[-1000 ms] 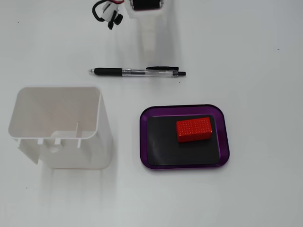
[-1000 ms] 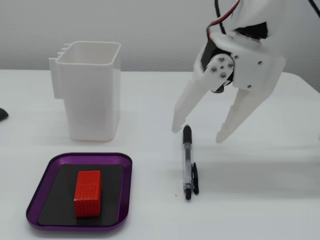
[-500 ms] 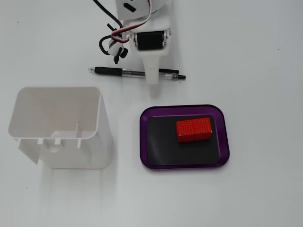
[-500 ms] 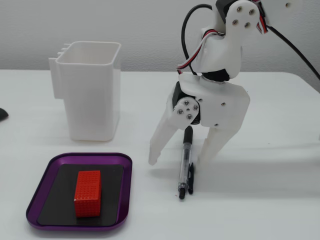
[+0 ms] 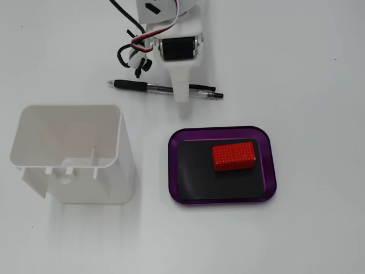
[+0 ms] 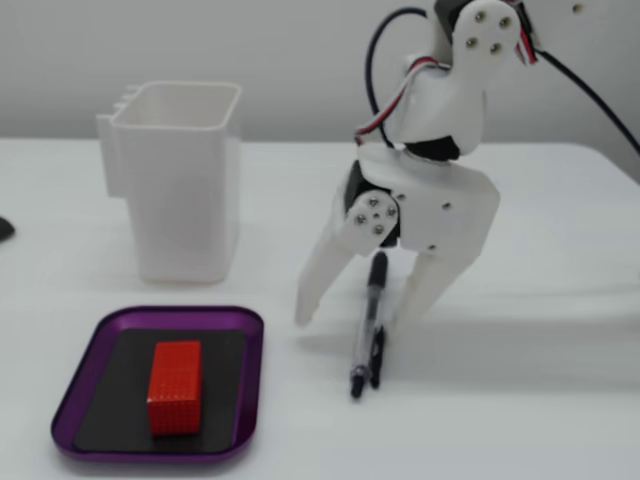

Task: Pick up the pen and put it in the pen holder.

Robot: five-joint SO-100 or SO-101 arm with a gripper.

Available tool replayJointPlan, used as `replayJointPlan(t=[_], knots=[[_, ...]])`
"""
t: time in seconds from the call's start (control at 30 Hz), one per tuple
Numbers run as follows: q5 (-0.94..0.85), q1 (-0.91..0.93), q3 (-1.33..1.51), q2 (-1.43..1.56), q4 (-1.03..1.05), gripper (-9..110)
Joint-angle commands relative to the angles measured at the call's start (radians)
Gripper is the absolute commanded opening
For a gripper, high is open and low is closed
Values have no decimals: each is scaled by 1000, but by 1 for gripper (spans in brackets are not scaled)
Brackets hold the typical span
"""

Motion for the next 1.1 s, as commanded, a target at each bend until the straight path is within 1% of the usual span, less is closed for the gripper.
replayJointPlan(t=[0.0, 0.2, 0.27, 0.33, 0.5, 0.53, 0.77, 0.93, 1.07], knots=[[-34, 41, 14, 5, 14, 22], [-40, 49, 23, 5, 15, 22], [-40, 48, 23, 5, 15, 21], [-41, 48, 23, 5, 15, 16], [-72, 46, 23, 5, 15, 0], [-74, 46, 25, 5, 17, -1], [-75, 46, 23, 5, 51, -1], [-58, 48, 5, 17, 147, -1], [-18, 57, 3, 175, 169, -1]])
